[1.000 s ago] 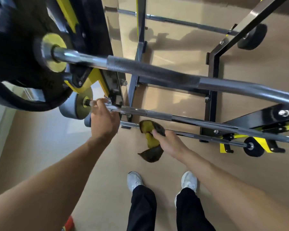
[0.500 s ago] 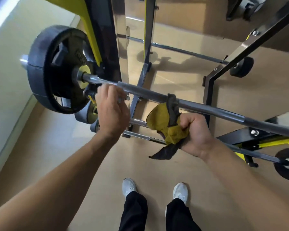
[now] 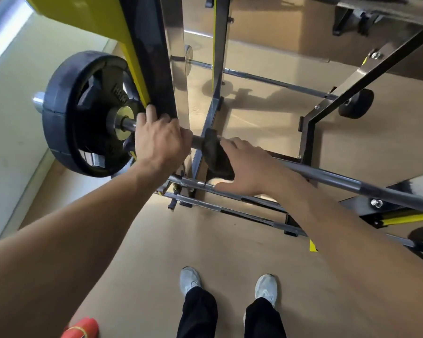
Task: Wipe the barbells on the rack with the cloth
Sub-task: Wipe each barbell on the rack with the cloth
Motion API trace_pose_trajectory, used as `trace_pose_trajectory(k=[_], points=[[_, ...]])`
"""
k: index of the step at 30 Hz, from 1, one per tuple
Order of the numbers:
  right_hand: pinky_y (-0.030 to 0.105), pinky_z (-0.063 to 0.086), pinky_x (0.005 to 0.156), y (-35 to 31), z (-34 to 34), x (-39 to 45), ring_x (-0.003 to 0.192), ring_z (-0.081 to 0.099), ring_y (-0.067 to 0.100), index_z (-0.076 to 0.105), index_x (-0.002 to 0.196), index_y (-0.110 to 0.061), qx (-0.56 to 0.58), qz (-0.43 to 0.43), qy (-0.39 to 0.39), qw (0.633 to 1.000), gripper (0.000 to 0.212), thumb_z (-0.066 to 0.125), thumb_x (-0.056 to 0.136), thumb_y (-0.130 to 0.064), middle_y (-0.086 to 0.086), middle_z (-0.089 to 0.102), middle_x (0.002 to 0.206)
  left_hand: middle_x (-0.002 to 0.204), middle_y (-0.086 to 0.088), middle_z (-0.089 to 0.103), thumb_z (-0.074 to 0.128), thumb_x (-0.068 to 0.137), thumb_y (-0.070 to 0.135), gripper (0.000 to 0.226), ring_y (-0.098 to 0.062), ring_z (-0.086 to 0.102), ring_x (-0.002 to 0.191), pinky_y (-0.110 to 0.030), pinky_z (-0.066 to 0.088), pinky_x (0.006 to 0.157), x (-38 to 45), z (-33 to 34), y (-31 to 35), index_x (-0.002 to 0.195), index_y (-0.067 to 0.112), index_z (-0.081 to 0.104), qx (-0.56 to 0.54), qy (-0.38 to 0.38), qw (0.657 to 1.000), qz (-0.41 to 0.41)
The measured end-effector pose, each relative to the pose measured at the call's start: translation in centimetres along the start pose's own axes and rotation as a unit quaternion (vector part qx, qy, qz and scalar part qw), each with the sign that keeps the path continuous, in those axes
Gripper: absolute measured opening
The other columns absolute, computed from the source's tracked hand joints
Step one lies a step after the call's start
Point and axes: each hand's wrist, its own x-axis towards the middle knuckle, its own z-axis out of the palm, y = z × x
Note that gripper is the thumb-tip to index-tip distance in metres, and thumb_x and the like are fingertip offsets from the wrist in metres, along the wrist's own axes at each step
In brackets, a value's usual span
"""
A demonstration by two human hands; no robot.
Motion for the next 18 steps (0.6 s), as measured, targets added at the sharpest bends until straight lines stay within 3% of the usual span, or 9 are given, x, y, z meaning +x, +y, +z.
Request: trace_pose_trajectory(k=[3, 4, 7, 11, 15, 18], points=[[0.045, 0.044, 0.097, 0.8, 1.1, 0.8, 0.120, 0.046, 0.029, 0.019, 0.149, -0.022, -0.004, 0.009, 0.037, 0.999, 0.087, 0.066, 0.082, -0.052, 0.009, 0.044, 0.136, 0.086, -0.008, 0.066, 0.037, 0.097, 0.033, 0.040, -0.027, 0.047, 0.090, -0.042, 0.038, 0.081, 0.5, 0.0, -2.0, 0.081, 0.010, 0.066, -0.032, 0.016, 0.997, 0.066], [0.046, 0.044, 0.096, 0.6, 1.5, 1.1, 0.117, 0.048, 0.030, 0.022, 0.146, -0.021, -0.036, 0.015, 0.050, 0.998, 0.083, 0.065, 0.083, -0.053, 0.010, 0.047, 0.133, 0.089, -0.009, 0.066, 0.040, 0.096, 0.030, 0.035, -0.026, 0.049, 0.089, -0.041, 0.040, 0.079, 0.6, 0.1, -2.6, 0.083, 0.009, 0.065, -0.074, 0.033, 0.995, 0.055], [0.044, 0.045, 0.089, -0.4, 2.0, 2.9, 0.104, 0.057, 0.029, 0.036, 0.131, -0.015, -0.093, 0.038, 0.079, 0.992, 0.068, 0.062, 0.085, -0.059, 0.008, 0.057, 0.118, 0.087, -0.007, 0.066, 0.044, 0.093, 0.025, 0.028, -0.026, 0.050, 0.089, -0.039, 0.043, 0.074, 0.5, 0.3, -2.4, 0.083, 0.009, 0.065, -0.187, 0.111, 0.974, -0.065], [0.033, 0.051, 0.072, -1.7, 0.2, 5.8, 0.082, 0.062, 0.020, 0.054, 0.116, -0.017, 0.004, 0.043, 0.044, 0.998, 0.045, 0.062, 0.090, -0.052, 0.001, 0.063, 0.093, 0.095, -0.001, 0.054, 0.048, 0.084, 0.037, 0.023, -0.026, 0.049, 0.098, -0.044, 0.043, 0.091, 1.0, -0.4, -2.3, 0.091, 0.016, 0.053, -0.232, 0.130, 0.934, -0.237], [0.034, 0.053, 0.072, -4.3, -0.5, 8.1, 0.080, 0.062, 0.020, 0.061, 0.110, -0.018, 0.042, 0.024, 0.057, 0.997, 0.032, 0.070, 0.085, -0.037, 0.000, 0.062, 0.088, 0.095, -0.001, 0.046, 0.055, 0.083, 0.050, 0.047, -0.019, 0.042, 0.091, -0.040, 0.044, 0.090, 1.4, -0.3, -3.4, 0.108, 0.013, 0.042, -0.175, 0.065, 0.968, -0.167], [0.032, 0.051, 0.067, -6.0, -0.2, 9.2, 0.075, 0.061, 0.019, 0.063, 0.107, -0.017, 0.032, 0.021, 0.097, 0.995, 0.025, 0.070, 0.085, -0.026, 0.000, 0.059, 0.083, 0.096, -0.003, 0.061, 0.059, 0.089, 0.039, 0.041, -0.019, 0.058, 0.082, -0.032, 0.054, 0.076, 1.9, -0.2, -3.2, 0.116, 0.011, 0.044, -0.260, 0.048, 0.952, -0.155]])
